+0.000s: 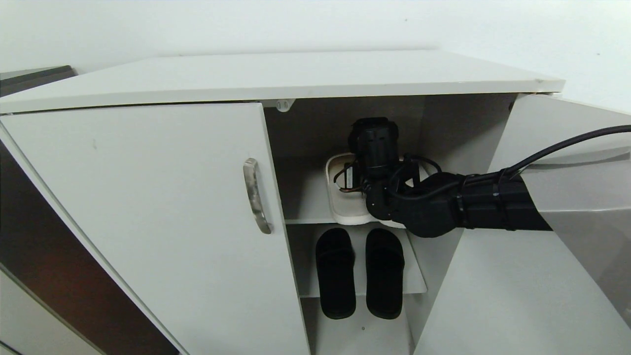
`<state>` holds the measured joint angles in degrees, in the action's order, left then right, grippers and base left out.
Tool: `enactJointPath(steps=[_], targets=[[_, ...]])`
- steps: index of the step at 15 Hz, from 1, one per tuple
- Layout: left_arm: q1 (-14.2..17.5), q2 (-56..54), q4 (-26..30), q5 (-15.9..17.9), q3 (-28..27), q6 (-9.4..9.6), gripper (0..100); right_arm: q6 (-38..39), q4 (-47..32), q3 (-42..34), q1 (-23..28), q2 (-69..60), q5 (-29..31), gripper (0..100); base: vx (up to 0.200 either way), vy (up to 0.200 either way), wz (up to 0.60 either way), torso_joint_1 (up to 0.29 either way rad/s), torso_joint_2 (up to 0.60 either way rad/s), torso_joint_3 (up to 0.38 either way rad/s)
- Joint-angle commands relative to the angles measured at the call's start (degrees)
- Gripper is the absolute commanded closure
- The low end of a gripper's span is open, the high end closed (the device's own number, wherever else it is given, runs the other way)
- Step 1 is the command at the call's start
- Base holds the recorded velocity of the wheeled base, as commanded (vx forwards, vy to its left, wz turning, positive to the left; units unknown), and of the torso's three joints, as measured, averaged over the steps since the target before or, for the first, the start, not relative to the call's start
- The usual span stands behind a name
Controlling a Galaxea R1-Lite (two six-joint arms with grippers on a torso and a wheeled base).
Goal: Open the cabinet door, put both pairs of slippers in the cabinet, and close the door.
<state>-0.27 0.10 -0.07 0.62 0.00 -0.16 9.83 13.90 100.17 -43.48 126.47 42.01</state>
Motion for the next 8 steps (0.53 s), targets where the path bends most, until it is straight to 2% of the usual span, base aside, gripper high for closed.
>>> enactJointPath(steps=[1, 4, 5, 8], targets=[[0.1, 0.0, 0.0, 0.0, 0.0, -0.02, 100, 0.0, 0.1, 0.0, 0.0, 0.4, 0.0, 100, 0.0, 0.0, 0.0, 0.0, 0.0, 0.0], [0.0, 0.0, 0.0, 0.0, 0.0, -0.02, 100, 0.0, 0.1, 0.0, 0.0, 0.6, 0.0, 100, 0.0, 0.0, 0.0, 0.0, 0.0, 0.0], [0.0, 0.0, 0.0, 0.0, 0.0, -0.02, 100, 0.0, 0.1, -0.1, 0.0, 0.8, 0.1, 0, 0.0, 0.0, 0.0, 0.0, 0.0, 0.0], [0.0, 0.0, 0.0, 0.0, 0.0, -0.02, 100, 0.0, 0.1, -0.3, -0.1, 0.7, 0.2, 0, 0.0, 0.0, 0.0, 0.0, 0.0, 0.0]])
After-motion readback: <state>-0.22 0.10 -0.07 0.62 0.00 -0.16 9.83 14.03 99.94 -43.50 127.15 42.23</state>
